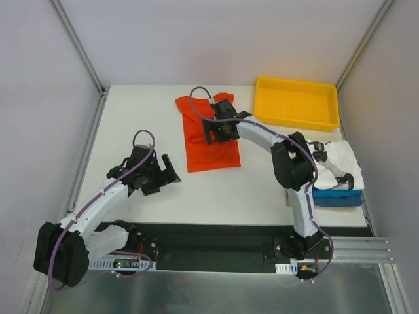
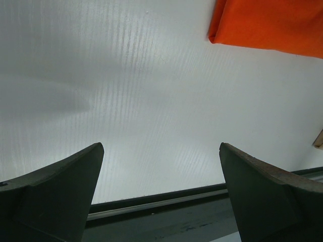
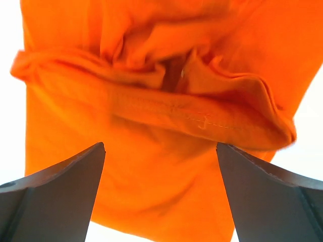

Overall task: Fold and stack the t-shirts
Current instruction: Fold the folded rectangular tshirt in 1/3 of the way

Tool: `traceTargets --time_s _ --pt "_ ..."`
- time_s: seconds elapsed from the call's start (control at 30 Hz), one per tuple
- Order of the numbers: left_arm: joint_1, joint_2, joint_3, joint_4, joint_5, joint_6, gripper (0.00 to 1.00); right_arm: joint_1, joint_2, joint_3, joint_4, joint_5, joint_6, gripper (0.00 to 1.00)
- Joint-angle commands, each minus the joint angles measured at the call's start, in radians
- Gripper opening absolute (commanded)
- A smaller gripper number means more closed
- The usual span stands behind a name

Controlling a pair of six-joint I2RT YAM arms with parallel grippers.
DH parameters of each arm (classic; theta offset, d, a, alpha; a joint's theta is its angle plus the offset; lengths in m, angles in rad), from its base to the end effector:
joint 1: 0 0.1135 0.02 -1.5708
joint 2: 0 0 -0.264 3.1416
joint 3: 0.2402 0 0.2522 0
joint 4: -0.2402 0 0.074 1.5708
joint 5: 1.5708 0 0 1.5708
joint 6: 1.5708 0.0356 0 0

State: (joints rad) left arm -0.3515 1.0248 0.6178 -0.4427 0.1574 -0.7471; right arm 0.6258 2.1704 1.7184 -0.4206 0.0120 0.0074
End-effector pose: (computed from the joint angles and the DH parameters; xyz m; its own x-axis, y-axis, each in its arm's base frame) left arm 0.1893 -0.0754 0.2153 -0.8144 -0.4161 -0.4044 -0.1584 0.8299 -0.5350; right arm 0.3941 0.2843 0.1945 -0.6251 -0.4426 -0.6429 -0.5748 0.8183 -0.0044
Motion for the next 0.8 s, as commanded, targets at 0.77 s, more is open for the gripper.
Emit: traceTargets --time_s 0.77 --pt "0.006 0.24 0.128 0.082 0.085 -0.005 0.99 -0.112 -0.302 -0.131 0.322 -0.069 0.023 0.96"
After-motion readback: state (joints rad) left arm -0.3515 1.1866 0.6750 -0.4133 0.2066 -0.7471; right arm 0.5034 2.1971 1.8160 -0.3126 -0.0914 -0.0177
